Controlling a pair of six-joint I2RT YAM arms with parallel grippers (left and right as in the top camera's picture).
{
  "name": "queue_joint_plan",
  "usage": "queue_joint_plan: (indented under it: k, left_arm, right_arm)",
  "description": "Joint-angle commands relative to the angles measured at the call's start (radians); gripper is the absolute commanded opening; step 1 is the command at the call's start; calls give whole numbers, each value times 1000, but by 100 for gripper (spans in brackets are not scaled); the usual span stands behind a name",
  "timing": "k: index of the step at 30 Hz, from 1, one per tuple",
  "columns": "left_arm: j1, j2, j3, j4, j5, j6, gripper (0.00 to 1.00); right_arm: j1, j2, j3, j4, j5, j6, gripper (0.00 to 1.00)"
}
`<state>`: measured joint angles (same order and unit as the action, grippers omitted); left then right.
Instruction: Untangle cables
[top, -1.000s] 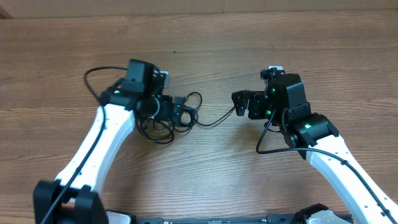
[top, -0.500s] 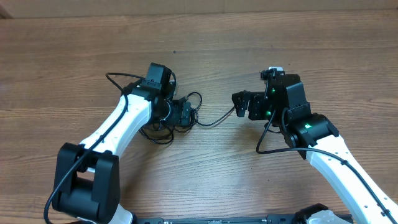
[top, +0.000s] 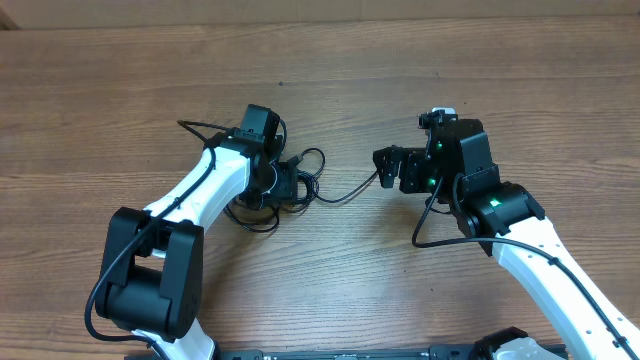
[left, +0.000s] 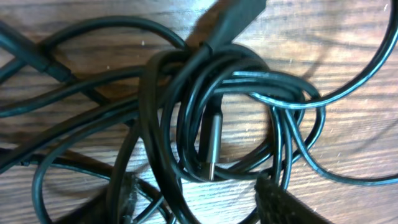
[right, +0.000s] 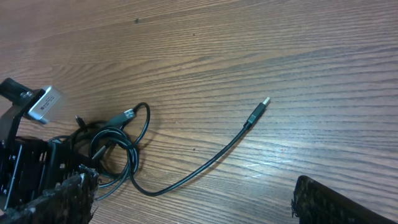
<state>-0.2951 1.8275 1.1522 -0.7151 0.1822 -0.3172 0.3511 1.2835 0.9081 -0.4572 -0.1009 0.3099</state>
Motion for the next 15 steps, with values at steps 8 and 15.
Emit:
queue_joint_plan:
  k: [8, 15]
  left_arm:
    - [-1, 9, 14, 13, 2, -6, 22]
    - [-1, 10, 14, 21, 1, -5, 32]
  right_arm:
    - [-6, -11, 14, 5, -6, -3, 100]
    - [-6, -11, 14, 5, -6, -3, 100]
